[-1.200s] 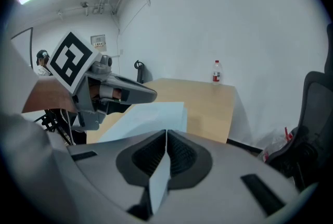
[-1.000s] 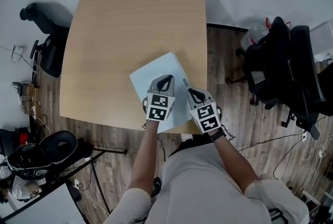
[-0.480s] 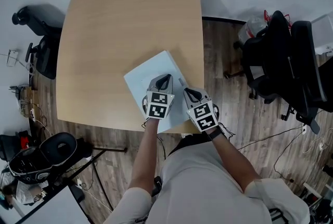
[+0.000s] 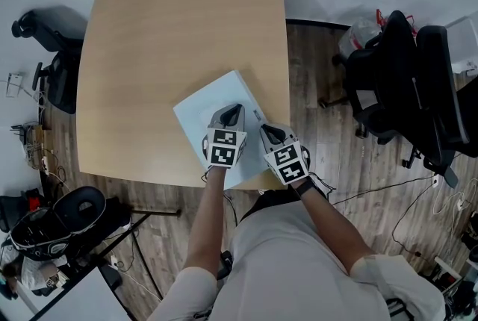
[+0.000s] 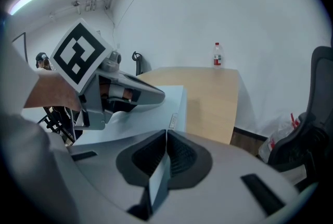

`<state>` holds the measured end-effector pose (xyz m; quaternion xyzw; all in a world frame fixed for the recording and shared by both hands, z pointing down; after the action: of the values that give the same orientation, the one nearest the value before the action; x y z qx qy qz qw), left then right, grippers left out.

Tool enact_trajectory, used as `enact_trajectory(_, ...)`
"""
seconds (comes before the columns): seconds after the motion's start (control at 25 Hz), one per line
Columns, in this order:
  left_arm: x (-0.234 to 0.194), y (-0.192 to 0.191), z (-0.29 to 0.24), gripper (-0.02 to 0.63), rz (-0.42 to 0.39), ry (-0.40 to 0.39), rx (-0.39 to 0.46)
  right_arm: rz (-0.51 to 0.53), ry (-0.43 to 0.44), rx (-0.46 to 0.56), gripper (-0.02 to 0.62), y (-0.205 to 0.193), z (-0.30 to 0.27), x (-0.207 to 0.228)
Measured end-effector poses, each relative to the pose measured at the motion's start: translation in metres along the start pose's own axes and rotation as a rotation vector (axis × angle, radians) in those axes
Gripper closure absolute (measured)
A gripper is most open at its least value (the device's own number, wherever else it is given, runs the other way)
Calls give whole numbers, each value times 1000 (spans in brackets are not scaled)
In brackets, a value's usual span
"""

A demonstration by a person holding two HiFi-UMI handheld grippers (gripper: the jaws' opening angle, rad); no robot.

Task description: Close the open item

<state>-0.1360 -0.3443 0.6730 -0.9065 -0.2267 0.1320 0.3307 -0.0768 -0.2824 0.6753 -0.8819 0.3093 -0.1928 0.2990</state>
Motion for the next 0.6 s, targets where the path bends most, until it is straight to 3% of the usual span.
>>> enact_trajectory(0.4,-1,-13,-23,597,-22,-18,-64,38,-14,-52,580,-6,-14,6)
enact_trajectory(0.6,4,-24,-30,597,-17,-31,-153,38,-8,-71,580,-10,-12,6)
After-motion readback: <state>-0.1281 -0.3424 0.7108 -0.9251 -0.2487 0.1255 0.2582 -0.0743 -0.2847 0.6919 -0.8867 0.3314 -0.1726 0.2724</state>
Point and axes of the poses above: the fingertips, and each gripper's own axes: z backward along the fingers, x to its right, y out of its top, the point moved 1 cm from there along z, backward along the fingers, and after that the axes turned 8 degrees about -x, right-handed, at the moved point
